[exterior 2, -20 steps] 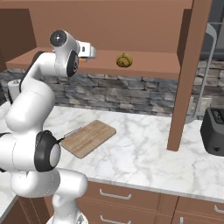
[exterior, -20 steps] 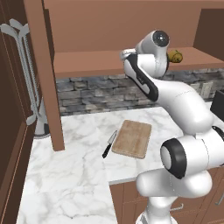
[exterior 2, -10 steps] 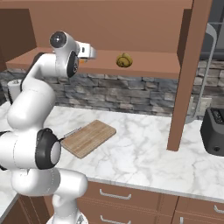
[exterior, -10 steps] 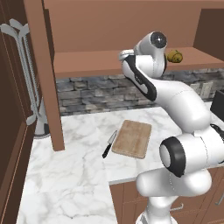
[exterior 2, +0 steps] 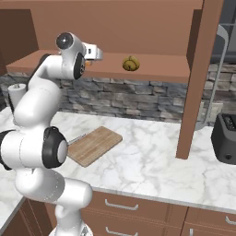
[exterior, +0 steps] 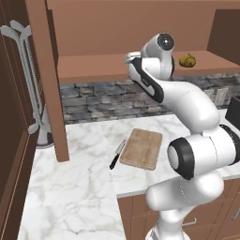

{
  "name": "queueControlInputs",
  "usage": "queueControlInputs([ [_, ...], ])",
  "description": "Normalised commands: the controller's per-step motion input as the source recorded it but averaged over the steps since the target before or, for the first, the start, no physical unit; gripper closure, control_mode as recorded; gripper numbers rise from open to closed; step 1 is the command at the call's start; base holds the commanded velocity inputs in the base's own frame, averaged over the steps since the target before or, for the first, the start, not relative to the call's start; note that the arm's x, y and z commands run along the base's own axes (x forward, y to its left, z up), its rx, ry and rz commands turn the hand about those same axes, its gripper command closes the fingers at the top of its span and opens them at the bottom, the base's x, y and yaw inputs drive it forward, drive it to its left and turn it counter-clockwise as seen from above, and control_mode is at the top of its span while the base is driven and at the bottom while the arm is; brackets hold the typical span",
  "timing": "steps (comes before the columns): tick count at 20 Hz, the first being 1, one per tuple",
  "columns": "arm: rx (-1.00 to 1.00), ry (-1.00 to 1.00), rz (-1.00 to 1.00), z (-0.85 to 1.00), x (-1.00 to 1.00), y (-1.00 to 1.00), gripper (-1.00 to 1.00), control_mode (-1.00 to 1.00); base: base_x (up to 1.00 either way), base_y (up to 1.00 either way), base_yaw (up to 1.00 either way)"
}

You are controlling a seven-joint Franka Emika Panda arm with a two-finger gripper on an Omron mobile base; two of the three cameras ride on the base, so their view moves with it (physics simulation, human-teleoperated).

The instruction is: Pick the bread, place it on the cutting board, pick the jam, place it on the counter, and close the cabinet.

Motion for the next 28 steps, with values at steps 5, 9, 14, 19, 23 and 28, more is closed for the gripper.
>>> queueControlInputs([
  [5,0.00,0.00,0.00,0.00,0.22,0.00,-1.00,-1.00,0.00,0.00,0.00],
  [9,0.00,0.00,0.00,-0.07,0.15,0.00,-1.00,-1.00,0.00,0.00,0.00],
  [14,0.00,0.00,0.00,-0.15,0.03,0.00,-1.00,-1.00,0.00,0.00,0.00],
  [19,0.00,0.00,0.00,-0.22,0.00,0.00,1.00,-1.00,0.00,0.00,0.00],
  [23,0.00,0.00,0.00,-0.04,0.00,0.00,1.00,-1.00,0.00,0.00,0.00],
  [28,0.00,0.00,0.00,0.00,-0.08,-0.01,1.00,-1.00,0.00,0.00,0.00],
])
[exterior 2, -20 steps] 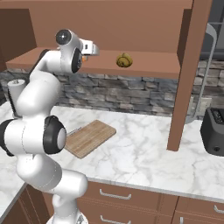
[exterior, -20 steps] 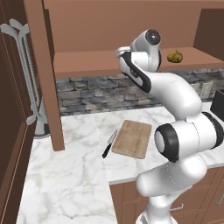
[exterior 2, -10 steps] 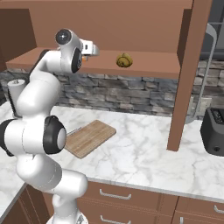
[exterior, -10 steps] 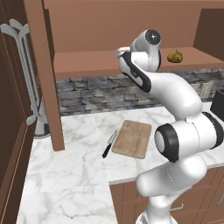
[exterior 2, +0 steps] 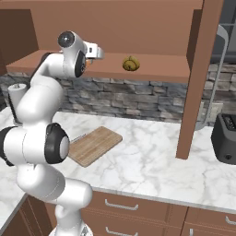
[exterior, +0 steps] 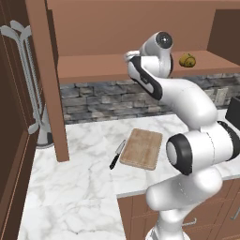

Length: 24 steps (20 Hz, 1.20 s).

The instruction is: Pick the bread, place it on the cutting board, pick the jam, place it on the counter, and close the cabinet.

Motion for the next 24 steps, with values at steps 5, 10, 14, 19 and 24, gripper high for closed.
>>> queueControlInputs([
  [5,0.00,0.00,0.00,0.00,-0.35,-0.14,1.00,-1.00,0.00,0.00,0.00],
  [10,0.00,0.00,0.00,0.00,-0.46,-0.33,1.00,-1.00,0.00,0.00,0.00],
  [14,0.00,0.00,0.00,0.00,-0.52,-0.36,1.00,-1.00,0.00,0.00,0.00],
  [19,0.00,0.00,0.00,-0.03,-0.52,-0.36,1.00,-1.00,0.00,0.00,0.00],
  [24,0.00,0.00,0.00,-0.10,-0.48,-0.38,1.00,-1.00,0.00,0.00,0.00],
])
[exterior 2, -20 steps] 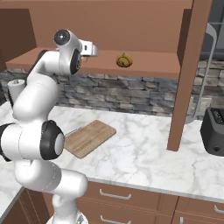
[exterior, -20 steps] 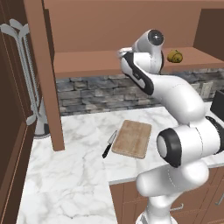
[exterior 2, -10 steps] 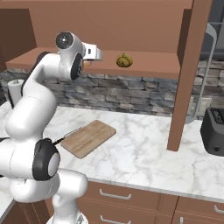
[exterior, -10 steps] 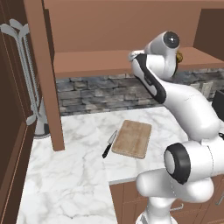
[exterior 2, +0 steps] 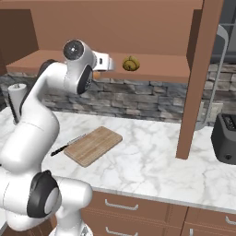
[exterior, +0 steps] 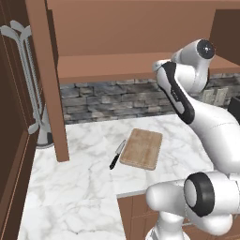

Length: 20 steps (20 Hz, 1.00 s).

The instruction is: Pick the bread, place it on the cutting board, pick the jam, place it on the counter, and close the cabinet.

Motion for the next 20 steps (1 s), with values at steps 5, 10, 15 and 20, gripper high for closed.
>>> queueControlInputs([
  [5,0.00,0.00,0.00,-0.35,-0.40,-0.35,1.00,-1.00,0.00,0.00,0.00],
  [10,0.00,0.00,0.00,-0.45,-0.25,-0.34,1.00,-1.00,0.00,0.00,0.00],
  [15,0.00,0.00,0.00,-0.45,-0.10,-0.31,1.00,-1.00,0.00,0.00,0.00],
  [20,0.00,0.00,0.00,-0.44,-0.03,-0.32,1.00,-1.00,0.00,0.00,0.00],
])
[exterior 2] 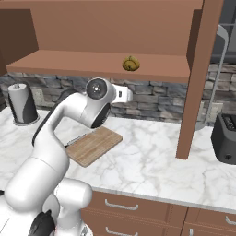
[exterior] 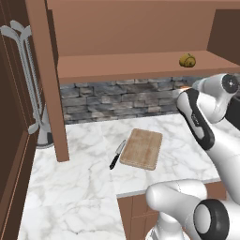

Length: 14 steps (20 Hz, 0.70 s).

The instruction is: Pick the bread, place it on the cutting board, pick the jam, place it on the counter, and close the cabinet.

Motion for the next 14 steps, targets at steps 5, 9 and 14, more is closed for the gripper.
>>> queueControlInputs([
  [5,0.00,0.00,0.00,-0.47,0.00,-0.34,1.00,-1.00,0.00,0.00,0.00],
  [9,0.00,0.00,0.00,-0.43,0.00,-0.28,1.00,-1.00,0.00,0.00,0.00],
  [14,0.00,0.00,0.00,-0.43,0.00,-0.20,1.00,-1.00,0.00,0.00,0.00],
])
